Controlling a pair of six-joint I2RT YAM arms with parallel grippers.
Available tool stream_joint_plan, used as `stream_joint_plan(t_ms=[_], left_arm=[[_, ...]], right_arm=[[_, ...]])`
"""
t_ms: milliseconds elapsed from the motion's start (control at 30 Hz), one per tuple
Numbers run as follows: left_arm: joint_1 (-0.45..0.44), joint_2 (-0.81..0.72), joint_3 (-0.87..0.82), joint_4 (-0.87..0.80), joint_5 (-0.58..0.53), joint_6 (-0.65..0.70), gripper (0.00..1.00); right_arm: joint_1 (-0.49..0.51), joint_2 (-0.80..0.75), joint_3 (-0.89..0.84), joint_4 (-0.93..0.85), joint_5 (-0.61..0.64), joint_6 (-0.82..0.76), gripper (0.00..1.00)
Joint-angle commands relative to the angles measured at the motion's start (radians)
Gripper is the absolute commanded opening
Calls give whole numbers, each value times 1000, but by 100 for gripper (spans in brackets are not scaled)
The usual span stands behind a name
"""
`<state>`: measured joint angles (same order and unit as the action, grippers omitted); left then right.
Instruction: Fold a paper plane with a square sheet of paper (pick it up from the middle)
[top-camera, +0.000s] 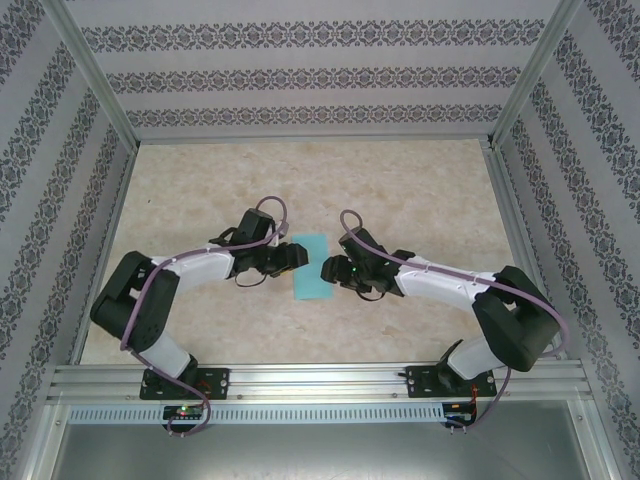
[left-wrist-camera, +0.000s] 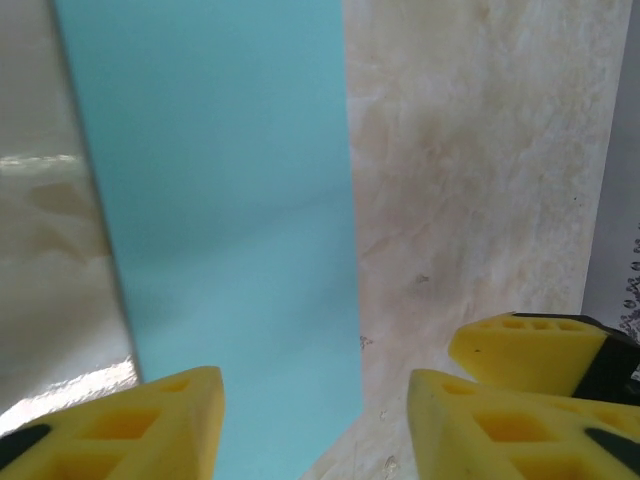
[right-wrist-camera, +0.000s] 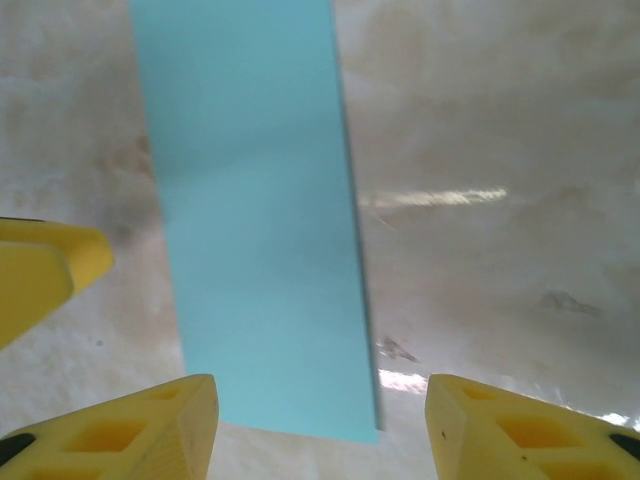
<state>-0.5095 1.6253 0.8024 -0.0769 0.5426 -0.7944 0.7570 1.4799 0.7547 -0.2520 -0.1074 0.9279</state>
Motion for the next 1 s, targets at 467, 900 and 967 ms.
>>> stream_joint_plan(t_ms=[467,900,967], left_arm=[[-14,149,74,-71,-62,5,44],[-14,162,63,-96,-95,7,45],[-14,162,61,-94,-94,7,45]], right_arm=[[7,94,4,99,-85,90,58],[38,145,21,132,-168,101,58],[41,148,17,147,-181,107,57]])
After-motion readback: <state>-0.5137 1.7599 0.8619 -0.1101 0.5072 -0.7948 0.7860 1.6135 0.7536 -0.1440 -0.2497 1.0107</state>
